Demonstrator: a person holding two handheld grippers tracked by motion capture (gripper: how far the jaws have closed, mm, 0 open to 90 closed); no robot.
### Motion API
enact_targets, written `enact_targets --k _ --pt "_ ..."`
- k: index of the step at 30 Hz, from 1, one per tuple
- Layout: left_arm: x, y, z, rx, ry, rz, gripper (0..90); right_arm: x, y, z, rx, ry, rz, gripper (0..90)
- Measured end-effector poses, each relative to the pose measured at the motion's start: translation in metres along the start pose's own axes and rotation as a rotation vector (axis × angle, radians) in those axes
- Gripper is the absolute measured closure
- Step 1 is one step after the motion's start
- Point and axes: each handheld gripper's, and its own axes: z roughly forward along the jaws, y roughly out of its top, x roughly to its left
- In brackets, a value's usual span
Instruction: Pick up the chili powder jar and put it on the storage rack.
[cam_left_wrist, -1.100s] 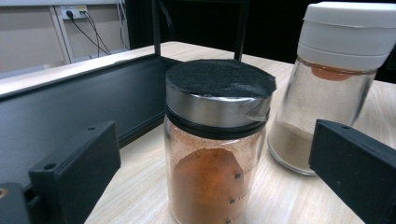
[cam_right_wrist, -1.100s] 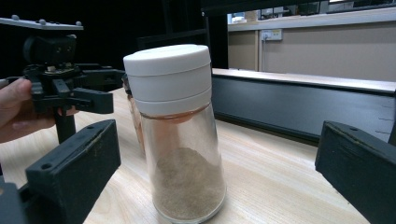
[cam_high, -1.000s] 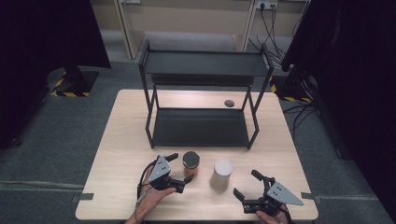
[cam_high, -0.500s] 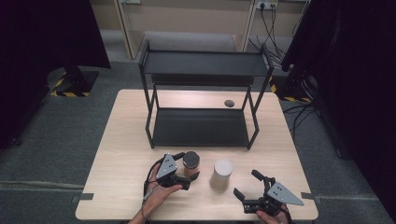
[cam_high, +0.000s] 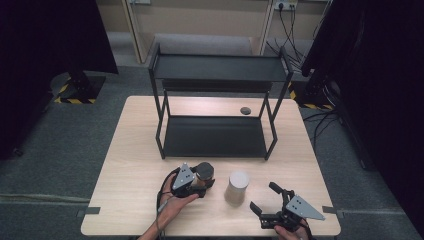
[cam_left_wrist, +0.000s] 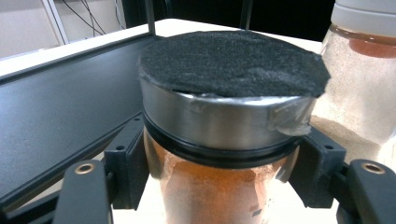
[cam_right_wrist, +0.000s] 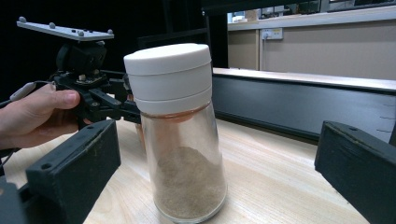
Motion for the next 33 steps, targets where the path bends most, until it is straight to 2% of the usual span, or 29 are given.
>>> enact_targets --k 4,11,16,33 --pt "-0.003 0.001 -0.001 0.000 0.001 0.040 31.5 0.000 0.000 -0.001 -0.002 0.000 -0.002 0.5" --pt "-0.004 0.007 -0.004 0.001 -0.009 0.015 31.5 0.000 0.000 -0.001 -0.003 0.001 -0.003 0.5" --pt "-0.003 0.012 -0.008 -0.017 -0.009 -0.011 31.5 0.000 0.000 -0.001 -0.002 0.002 -0.001 0.5" --pt "0.003 0.027 -0.022 -0.044 0.012 -0.021 31.5 -0.001 -0.001 0.000 -0.006 0.004 0.007 0.5"
